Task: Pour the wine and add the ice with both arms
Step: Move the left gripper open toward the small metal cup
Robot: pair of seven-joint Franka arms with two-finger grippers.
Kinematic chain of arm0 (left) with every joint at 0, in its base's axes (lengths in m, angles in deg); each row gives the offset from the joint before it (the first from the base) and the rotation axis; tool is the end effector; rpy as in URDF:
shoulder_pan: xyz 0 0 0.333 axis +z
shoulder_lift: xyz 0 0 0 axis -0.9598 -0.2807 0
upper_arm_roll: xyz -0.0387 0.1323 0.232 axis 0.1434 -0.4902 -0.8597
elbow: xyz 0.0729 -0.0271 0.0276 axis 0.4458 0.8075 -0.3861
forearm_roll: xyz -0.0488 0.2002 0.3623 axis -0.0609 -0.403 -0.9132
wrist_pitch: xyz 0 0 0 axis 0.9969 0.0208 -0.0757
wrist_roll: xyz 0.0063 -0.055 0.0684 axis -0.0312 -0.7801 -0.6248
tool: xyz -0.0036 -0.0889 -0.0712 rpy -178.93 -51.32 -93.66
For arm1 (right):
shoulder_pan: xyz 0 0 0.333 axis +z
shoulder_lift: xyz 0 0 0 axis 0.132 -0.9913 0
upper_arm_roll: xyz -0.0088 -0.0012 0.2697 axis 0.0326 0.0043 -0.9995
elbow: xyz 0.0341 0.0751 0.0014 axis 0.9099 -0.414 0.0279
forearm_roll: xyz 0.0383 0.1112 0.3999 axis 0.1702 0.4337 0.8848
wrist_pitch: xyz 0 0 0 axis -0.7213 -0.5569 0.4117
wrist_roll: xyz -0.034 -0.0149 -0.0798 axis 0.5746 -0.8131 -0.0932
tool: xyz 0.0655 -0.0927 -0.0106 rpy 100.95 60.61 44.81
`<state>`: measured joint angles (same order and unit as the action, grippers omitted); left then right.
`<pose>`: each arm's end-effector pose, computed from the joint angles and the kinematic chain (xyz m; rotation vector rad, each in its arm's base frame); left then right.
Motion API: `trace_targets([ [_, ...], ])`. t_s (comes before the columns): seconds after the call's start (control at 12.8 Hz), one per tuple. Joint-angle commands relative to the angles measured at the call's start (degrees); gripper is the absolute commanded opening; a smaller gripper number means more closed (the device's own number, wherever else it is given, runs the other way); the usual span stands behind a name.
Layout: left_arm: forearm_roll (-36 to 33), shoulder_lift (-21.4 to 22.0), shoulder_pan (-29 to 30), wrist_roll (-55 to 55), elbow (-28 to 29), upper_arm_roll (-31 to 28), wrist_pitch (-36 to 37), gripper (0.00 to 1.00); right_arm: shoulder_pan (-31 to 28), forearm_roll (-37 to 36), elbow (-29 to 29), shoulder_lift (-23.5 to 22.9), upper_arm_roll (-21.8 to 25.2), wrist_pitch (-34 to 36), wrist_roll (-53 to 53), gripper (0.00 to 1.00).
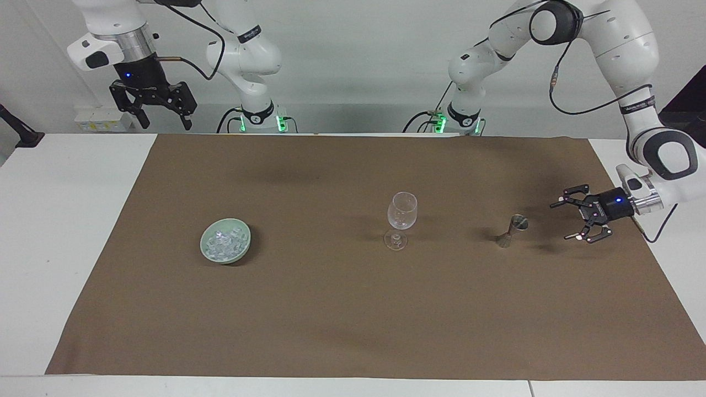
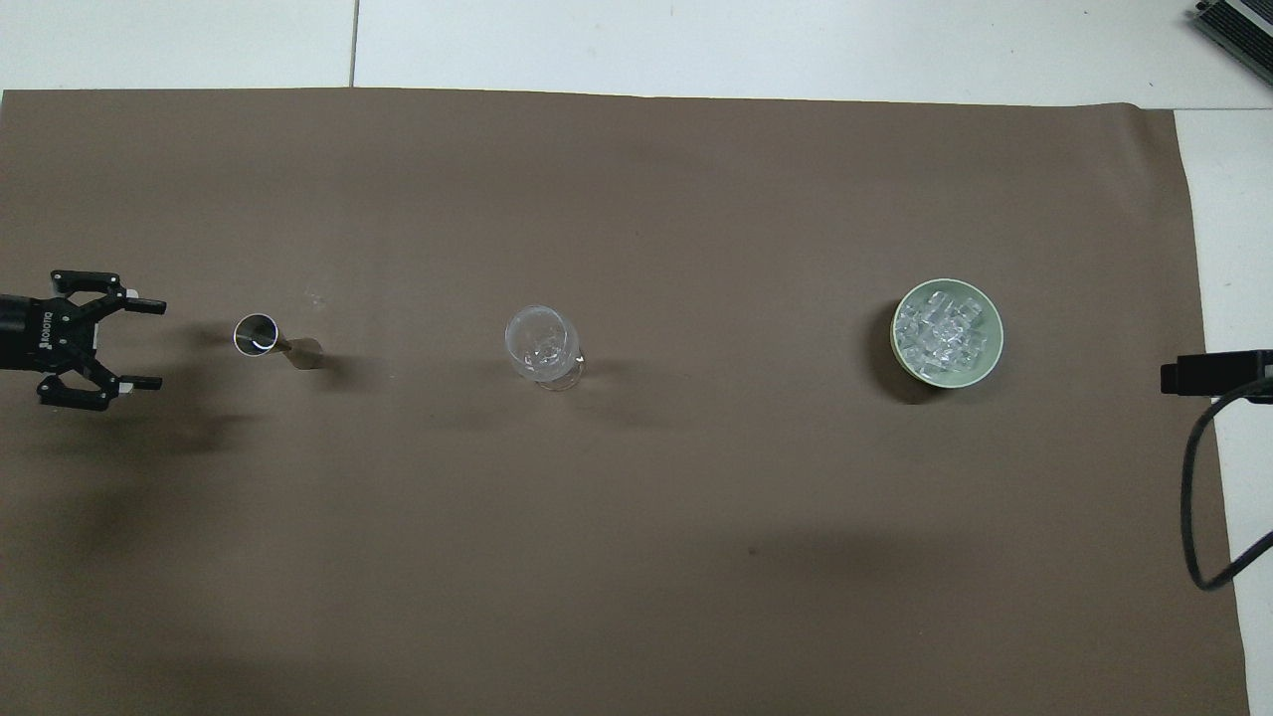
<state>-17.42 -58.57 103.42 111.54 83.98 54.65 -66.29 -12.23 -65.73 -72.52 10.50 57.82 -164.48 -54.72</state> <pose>0.5902 0.1875 0.2522 1.7948 -1.4592 0.6926 0.5261 -0.0417 0.5995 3.1283 -0.0859 0.1452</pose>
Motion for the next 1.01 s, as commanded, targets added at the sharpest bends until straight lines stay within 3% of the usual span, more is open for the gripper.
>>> trace_targets([
  [0.0,5.03,-2.45,0.51,3.4,0.9,1.4,1.17,1.0,-0.36,1.52,0.18,0.27,-0.21,0.5,0.82,1.0],
  [0.47,16.37,-8.25,4.55,10.87,0.99,5.08,4.6,1.0,-0.36,1.52,0.18,0.27,-0.21,0.5,0.82,1.0],
  [0.94,19.55,-12.57,4.21,14.58,2.66,5.89,8.98,1.0,-0.36,1.52,0.18,0.27,-0.21,0.5,0.82,1.0],
])
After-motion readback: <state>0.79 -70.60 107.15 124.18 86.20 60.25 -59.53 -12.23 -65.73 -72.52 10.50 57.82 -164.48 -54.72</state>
